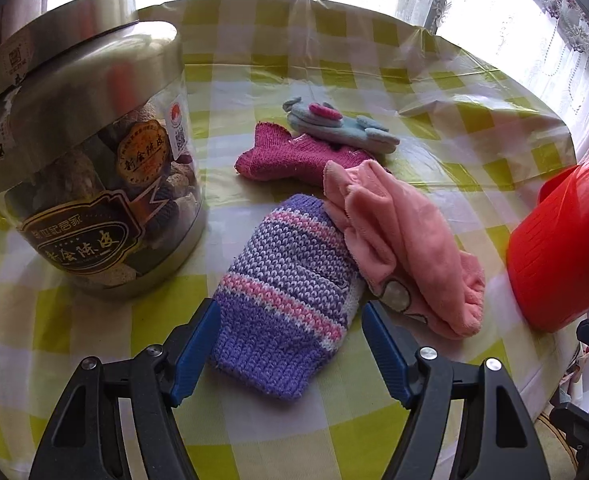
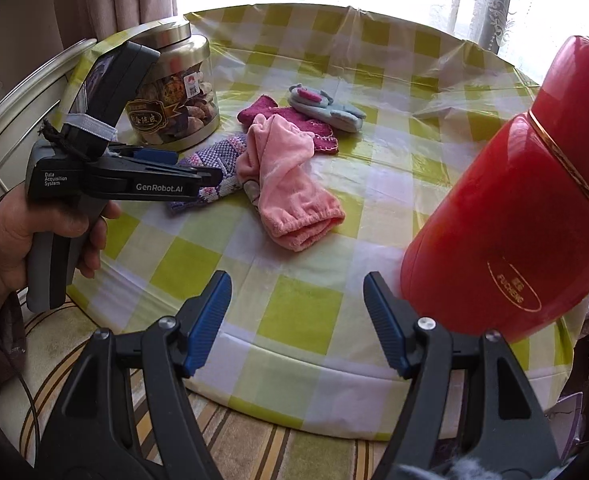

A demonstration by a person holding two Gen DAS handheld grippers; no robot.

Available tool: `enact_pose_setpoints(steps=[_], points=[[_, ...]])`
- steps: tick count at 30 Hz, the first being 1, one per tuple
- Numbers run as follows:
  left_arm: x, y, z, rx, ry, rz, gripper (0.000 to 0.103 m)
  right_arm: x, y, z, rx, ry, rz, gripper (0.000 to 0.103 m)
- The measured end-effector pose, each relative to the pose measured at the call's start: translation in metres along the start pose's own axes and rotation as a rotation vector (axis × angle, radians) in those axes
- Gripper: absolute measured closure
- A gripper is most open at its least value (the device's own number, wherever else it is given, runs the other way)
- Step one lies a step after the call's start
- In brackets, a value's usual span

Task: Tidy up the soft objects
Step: 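Grasp the purple knit sock with the left tool while the right tool grasps the pink fleece towel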

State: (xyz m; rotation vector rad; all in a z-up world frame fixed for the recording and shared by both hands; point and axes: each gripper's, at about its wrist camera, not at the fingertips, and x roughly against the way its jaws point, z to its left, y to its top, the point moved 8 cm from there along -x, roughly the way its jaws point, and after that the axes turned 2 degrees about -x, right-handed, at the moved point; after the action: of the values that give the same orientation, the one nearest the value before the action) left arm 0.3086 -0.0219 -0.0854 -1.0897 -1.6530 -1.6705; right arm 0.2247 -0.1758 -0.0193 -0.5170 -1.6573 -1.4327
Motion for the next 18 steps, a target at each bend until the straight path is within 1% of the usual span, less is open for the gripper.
enact_pose_setpoints(steps=[5,8,15,16,17,18], points=[[-0.014,0.004,0.002,-0.031,0.017,0.008,0.028,-0.021,0.019,0.005,0.013,0.008,-0.006,0.025],[-0.019,0.006,0.005,-0.04,0.02,0.005,0.027,-0.036,0.029,0.005,0.022,-0.001,-0.004,0.024],[-0.025,0.005,0.007,-0.041,-0.014,-0.004,0.028,-0.07,0.045,0.008,0.041,-0.007,0.015,0.021],[-0.024,0.005,0.007,-0.044,-0.017,-0.009,0.031,-0.076,0.047,0.009,0.044,-0.009,0.019,0.021],[-0.023,0.003,0.006,-0.046,-0.022,-0.014,0.036,-0.081,0.047,0.009,0.047,-0.013,0.025,0.021],[-0.021,0.002,0.004,-0.051,-0.027,-0.019,0.04,-0.086,0.048,0.009,0.048,-0.019,0.03,0.021]])
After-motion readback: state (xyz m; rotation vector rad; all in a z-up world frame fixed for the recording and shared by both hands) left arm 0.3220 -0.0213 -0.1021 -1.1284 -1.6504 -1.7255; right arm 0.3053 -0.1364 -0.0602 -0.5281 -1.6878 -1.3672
